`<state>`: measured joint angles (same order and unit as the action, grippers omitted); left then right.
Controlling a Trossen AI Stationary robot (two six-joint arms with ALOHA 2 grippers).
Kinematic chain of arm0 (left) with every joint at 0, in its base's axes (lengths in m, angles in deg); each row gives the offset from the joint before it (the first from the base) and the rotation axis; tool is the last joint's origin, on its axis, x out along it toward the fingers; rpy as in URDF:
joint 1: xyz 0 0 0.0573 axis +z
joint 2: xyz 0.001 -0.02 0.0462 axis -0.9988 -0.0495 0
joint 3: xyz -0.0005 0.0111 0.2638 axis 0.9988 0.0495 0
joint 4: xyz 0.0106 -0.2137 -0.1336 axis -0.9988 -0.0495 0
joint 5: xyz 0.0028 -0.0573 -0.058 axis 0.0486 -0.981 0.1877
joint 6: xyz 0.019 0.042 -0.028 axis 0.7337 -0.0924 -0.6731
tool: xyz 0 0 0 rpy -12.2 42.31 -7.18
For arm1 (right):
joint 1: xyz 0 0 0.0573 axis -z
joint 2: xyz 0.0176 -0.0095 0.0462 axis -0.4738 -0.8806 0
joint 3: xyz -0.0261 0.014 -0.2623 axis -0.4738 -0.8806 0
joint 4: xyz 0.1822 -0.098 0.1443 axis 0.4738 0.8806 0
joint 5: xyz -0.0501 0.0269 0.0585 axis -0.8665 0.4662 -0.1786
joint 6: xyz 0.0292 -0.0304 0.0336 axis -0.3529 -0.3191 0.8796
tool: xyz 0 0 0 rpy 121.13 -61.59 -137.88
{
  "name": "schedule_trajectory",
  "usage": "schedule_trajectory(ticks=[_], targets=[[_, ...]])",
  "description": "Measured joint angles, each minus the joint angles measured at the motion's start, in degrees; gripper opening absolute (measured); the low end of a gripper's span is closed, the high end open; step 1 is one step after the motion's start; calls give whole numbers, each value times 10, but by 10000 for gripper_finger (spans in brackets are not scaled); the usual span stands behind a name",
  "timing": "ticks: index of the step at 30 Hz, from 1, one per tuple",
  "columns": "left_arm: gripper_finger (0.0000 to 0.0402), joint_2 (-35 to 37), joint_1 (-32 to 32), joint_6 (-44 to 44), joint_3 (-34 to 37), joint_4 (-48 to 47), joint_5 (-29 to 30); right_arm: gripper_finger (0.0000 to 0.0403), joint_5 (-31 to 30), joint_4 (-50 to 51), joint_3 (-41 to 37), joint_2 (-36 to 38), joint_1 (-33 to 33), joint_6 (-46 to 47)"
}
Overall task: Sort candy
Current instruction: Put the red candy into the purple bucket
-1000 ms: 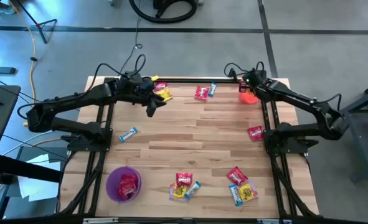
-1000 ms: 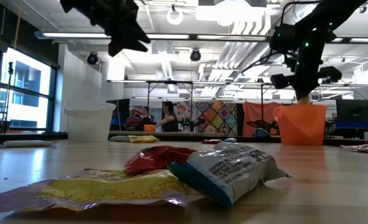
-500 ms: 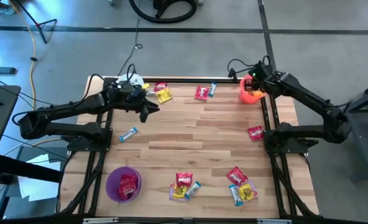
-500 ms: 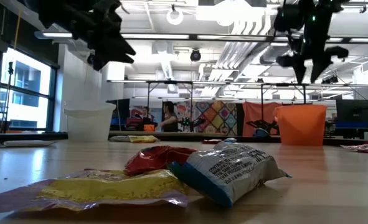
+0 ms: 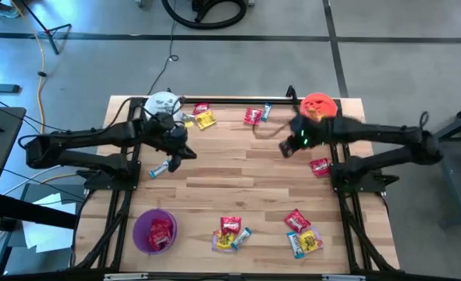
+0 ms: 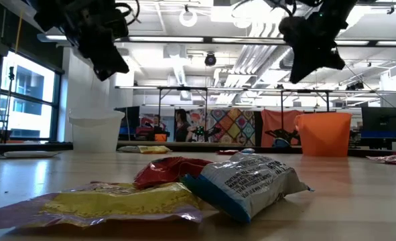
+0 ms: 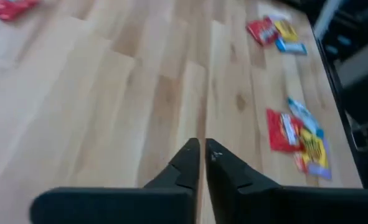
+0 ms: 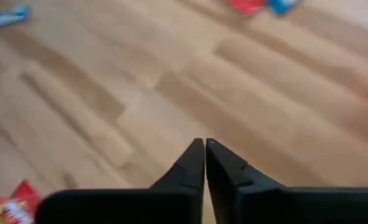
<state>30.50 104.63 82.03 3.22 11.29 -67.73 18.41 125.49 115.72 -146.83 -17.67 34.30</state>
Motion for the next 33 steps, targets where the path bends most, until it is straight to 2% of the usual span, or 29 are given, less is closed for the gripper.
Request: schedule_trajectory(ticks=[5,9,12,16,22,27,33], targets=[[2,-27,-45,6,-7,-1,16,19,-54,-111,-81,0,-116,124],[1,-65,-114,0,-46,-20,67,4,-63,-187,-143,0,-176,170],[1,-103,-176,-35,-84,-27,118,3,-73,-221,-179,0,-206,183],[1,-169,-255,-93,-138,-53,172,2,-78,-253,-206,0,-234,184],[3,-296,-347,-135,-221,-88,235,1,-93,-260,-212,0,-260,148],[26,-387,-377,-138,-293,-84,232,1,-94,-261,-212,0,-262,129],[81,-459,-380,-138,-355,-84,214,0,-109,-265,-212,0,-261,103]])
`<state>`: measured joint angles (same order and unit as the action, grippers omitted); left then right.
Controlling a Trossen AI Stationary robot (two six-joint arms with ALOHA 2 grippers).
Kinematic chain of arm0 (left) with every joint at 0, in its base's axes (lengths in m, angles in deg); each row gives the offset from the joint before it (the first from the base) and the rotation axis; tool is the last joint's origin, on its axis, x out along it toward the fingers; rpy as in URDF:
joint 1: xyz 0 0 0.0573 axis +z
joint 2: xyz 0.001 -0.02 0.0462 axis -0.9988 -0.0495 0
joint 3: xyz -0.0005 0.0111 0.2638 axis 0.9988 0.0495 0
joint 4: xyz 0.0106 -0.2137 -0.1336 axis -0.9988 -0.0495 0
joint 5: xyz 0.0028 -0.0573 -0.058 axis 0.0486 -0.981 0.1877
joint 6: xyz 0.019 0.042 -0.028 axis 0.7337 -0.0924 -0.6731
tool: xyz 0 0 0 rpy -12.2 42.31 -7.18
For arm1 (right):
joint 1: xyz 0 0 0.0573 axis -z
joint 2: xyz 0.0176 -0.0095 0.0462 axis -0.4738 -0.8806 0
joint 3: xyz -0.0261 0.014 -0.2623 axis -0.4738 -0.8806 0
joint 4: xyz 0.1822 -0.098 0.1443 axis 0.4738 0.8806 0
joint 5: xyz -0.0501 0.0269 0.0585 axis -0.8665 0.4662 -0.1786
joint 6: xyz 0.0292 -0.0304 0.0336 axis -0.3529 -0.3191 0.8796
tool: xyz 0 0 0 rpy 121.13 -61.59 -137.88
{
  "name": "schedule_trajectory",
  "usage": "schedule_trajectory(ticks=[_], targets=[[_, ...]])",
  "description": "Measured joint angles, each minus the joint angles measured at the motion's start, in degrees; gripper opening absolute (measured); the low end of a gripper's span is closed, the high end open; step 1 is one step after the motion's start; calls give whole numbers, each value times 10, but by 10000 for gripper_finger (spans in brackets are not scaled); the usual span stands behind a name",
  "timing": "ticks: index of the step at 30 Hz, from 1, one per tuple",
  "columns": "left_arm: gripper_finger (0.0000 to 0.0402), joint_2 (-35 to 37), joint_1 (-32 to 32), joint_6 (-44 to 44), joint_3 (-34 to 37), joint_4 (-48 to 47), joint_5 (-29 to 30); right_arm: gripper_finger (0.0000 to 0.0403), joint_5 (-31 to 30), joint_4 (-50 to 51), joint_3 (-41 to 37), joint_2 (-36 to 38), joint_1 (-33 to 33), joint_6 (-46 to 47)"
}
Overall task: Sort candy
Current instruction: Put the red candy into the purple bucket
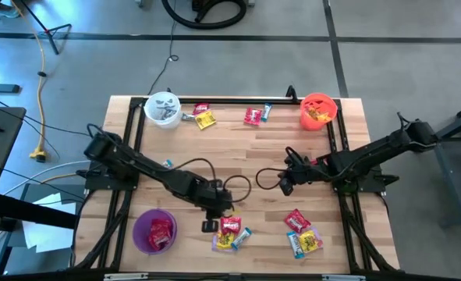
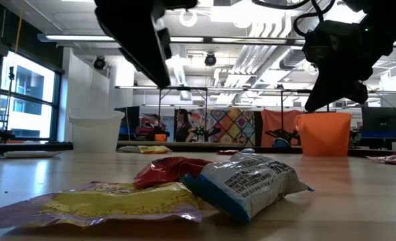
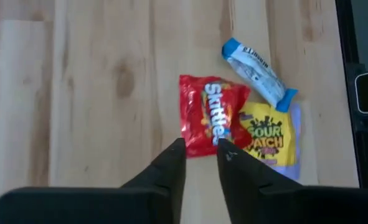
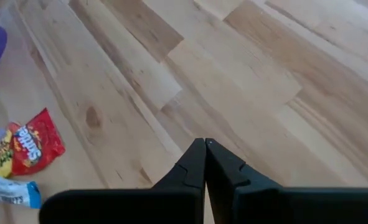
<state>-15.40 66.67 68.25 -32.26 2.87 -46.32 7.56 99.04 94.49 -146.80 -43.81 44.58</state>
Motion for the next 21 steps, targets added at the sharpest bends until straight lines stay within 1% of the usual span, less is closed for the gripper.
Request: schedule_trajectory(ticks=[4,7,10,13,21], targets=[[110,-28,0,47,-28,-3,-15,0,-10,-2,0,0,2,-32],[120,-42,3,82,-48,-20,-16,0,-31,-9,0,0,2,-42],[122,-51,10,98,-65,-25,-18,0,-43,-15,0,0,2,-40],[122,-52,18,124,-67,-25,-16,0,-54,-15,0,0,2,-32],[123,-52,29,134,-67,-21,-36,0,-63,-18,0,0,2,-32]])
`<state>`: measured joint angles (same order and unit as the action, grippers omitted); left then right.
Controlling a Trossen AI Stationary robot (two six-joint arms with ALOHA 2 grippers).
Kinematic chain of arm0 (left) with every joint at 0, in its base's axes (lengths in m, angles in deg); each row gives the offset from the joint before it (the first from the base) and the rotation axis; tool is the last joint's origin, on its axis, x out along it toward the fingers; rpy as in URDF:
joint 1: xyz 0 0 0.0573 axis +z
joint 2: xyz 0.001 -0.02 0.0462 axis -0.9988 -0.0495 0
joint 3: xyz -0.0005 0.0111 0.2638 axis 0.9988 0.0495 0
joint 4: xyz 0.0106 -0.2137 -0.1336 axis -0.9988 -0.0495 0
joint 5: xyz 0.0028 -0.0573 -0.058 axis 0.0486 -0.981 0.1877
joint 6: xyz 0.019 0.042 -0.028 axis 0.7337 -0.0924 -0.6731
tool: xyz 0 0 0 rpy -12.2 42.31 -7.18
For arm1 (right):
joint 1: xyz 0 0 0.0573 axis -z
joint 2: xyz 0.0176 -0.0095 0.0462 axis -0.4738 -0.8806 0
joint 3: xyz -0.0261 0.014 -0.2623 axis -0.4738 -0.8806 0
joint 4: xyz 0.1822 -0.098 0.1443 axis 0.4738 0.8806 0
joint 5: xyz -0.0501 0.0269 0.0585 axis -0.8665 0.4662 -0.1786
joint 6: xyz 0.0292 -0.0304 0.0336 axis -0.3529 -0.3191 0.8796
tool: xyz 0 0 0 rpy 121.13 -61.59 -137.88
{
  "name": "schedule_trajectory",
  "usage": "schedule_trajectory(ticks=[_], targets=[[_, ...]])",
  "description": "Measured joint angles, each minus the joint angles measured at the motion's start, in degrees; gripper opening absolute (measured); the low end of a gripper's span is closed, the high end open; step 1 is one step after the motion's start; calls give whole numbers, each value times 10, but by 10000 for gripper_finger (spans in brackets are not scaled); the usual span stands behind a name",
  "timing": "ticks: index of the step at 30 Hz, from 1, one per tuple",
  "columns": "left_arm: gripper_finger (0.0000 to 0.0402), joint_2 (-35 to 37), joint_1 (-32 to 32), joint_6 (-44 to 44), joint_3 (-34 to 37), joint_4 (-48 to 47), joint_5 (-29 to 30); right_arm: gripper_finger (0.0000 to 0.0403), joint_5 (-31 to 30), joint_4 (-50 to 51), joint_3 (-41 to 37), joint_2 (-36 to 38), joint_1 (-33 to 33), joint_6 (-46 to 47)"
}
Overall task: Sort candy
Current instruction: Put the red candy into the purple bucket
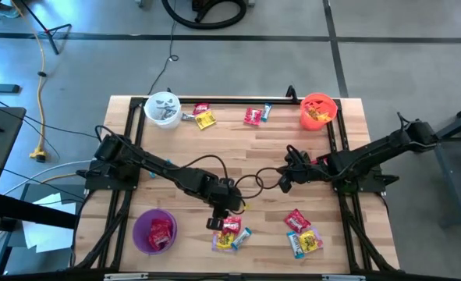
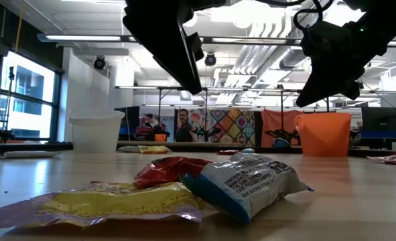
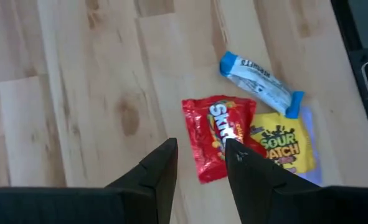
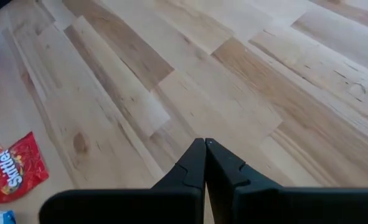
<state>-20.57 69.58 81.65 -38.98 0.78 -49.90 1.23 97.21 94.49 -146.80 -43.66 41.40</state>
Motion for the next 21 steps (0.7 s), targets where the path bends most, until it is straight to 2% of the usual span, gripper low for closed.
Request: schedule_trajectory(ticks=[11,21], targets=[[123,-1,-4,-40,2,26,-12,0,-1,0,0,0,0,0],[128,-38,-29,-43,3,40,-12,0,-1,0,0,0,0,0]])
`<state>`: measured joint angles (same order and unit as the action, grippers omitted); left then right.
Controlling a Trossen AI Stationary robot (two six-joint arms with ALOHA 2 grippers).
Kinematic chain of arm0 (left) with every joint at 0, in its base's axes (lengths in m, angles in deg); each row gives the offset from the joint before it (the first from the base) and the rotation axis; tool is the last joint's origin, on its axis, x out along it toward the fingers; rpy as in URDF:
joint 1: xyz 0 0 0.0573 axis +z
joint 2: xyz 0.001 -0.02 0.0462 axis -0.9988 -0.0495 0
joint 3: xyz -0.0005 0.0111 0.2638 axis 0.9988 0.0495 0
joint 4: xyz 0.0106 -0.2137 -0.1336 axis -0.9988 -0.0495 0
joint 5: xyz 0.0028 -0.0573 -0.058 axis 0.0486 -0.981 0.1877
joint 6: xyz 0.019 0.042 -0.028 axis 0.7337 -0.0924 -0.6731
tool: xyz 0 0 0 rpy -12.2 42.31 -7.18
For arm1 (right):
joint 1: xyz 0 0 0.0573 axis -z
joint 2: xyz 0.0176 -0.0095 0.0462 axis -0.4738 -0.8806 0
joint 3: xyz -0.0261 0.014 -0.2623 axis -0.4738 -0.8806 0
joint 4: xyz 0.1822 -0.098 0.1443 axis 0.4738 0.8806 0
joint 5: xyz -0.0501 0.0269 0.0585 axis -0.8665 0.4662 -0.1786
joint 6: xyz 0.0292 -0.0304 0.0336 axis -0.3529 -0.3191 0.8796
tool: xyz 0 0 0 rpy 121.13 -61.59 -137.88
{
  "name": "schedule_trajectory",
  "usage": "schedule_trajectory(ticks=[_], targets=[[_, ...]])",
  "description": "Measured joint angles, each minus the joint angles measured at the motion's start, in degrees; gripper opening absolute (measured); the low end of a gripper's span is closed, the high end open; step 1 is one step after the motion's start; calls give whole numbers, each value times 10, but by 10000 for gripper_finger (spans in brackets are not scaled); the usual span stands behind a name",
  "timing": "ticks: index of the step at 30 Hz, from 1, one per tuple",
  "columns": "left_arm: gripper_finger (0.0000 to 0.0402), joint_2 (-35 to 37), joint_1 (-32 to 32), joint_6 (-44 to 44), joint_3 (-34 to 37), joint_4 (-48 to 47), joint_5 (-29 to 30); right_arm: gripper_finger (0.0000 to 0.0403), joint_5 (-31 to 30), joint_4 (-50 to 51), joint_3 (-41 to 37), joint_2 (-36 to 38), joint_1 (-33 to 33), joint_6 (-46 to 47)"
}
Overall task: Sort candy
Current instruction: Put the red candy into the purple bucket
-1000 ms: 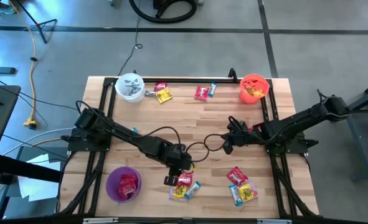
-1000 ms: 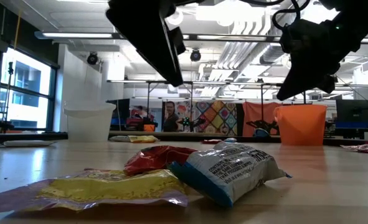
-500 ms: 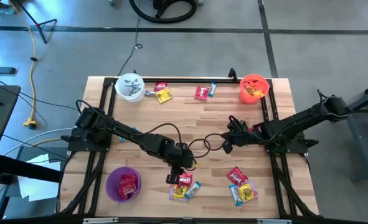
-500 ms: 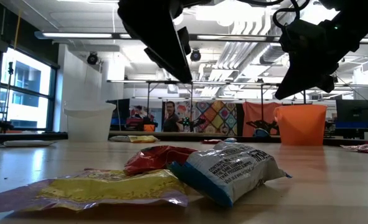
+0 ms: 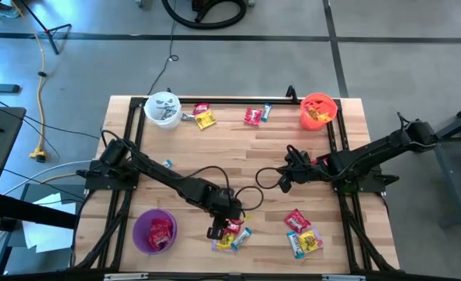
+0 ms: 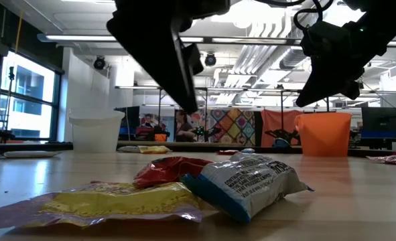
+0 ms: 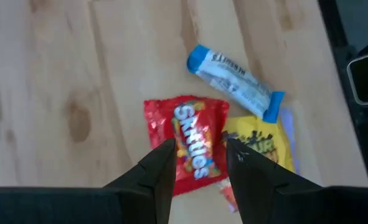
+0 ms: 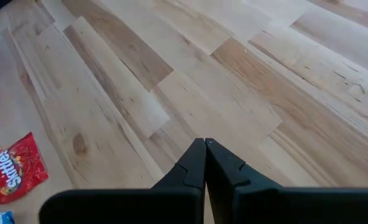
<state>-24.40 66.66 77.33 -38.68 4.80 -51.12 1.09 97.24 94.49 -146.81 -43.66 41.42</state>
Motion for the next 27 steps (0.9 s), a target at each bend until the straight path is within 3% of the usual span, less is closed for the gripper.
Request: schedule_trajectory(ticks=[7,11,17,27], targets=[[177,0,-4,-58,-1,5,0,0,0,-4,0,0,0,3],[198,-3,-10,-24,-1,6,7,0,0,-6,0,0,0,2],[198,-21,-30,56,-1,34,33,0,-2,-6,0,0,0,-4],[195,-51,-31,45,-1,29,55,0,-11,-6,0,0,0,-6]])
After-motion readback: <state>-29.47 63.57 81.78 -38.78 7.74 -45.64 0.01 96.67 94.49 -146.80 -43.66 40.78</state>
